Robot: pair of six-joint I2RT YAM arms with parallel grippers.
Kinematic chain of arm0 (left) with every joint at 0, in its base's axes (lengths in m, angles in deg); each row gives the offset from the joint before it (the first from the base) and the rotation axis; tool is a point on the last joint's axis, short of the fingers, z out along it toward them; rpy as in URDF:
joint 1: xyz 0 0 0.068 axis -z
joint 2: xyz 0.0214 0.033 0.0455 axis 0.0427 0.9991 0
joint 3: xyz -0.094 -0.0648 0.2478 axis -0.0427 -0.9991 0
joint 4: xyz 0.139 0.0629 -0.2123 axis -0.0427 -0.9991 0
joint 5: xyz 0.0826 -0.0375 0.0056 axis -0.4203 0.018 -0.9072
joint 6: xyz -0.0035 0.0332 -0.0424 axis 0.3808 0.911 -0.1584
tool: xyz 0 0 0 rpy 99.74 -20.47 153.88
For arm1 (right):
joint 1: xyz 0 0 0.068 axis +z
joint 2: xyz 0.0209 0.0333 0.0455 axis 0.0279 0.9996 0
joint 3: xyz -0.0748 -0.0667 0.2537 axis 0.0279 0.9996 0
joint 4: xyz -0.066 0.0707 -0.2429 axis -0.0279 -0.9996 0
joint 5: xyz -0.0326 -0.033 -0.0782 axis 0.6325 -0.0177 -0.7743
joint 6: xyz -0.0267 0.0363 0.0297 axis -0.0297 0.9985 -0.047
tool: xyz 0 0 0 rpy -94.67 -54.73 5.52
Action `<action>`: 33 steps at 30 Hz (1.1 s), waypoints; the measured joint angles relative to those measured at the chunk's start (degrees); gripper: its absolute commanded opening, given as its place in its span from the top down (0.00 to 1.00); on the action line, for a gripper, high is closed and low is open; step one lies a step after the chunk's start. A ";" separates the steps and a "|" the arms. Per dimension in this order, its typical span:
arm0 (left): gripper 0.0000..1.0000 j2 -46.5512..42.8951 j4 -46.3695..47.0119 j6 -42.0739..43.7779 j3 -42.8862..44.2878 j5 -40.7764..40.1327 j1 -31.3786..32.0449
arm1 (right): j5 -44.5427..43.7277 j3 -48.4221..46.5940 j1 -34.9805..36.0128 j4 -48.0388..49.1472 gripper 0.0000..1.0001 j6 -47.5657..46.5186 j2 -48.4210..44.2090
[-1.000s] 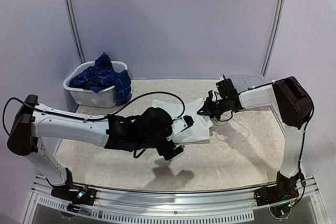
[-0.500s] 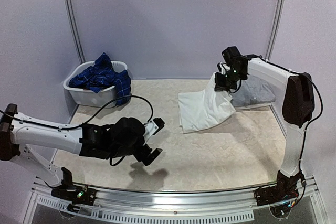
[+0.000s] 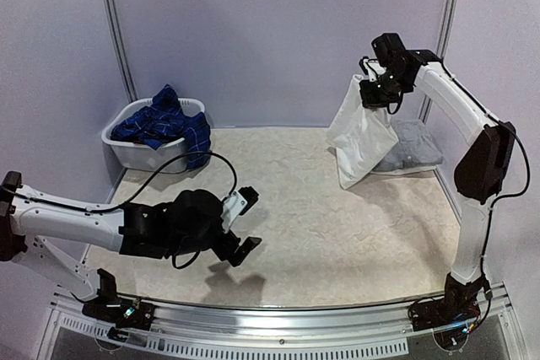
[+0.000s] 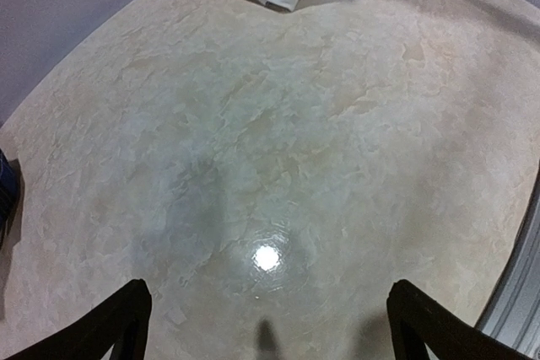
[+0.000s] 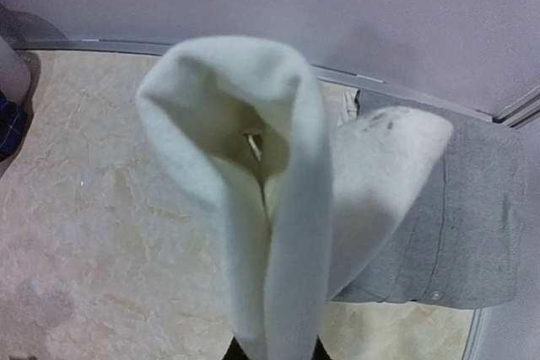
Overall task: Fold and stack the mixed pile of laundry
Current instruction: Place the square-folded T-shirt at the corner of the board.
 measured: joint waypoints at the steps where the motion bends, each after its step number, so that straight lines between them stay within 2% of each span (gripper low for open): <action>1: 0.00 -0.11 0.20 -0.07 -0.15 0.09 0.00 | -0.42 -1.07 -0.07 -0.42 1.00 -0.61 0.04; 8: 0.01 -0.20 0.72 -0.17 -0.44 0.94 0.00 | -2.84 -7.85 -0.81 -4.17 1.00 -4.76 1.86; 18: 0.01 0.90 1.60 -0.15 -0.44 2.08 0.00 | -5.86 -10.78 -1.46 -7.23 1.00 -9.60 2.29; 25: 0.01 1.44 1.66 -0.15 -0.42 2.27 0.00 | -7.41 -11.63 -5.18 -6.84 1.00 -11.50 2.89; 33: 0.02 3.04 1.51 -0.13 -0.33 2.27 0.00 | -8.55 -12.44 -9.38 -4.04 1.00 -13.57 8.22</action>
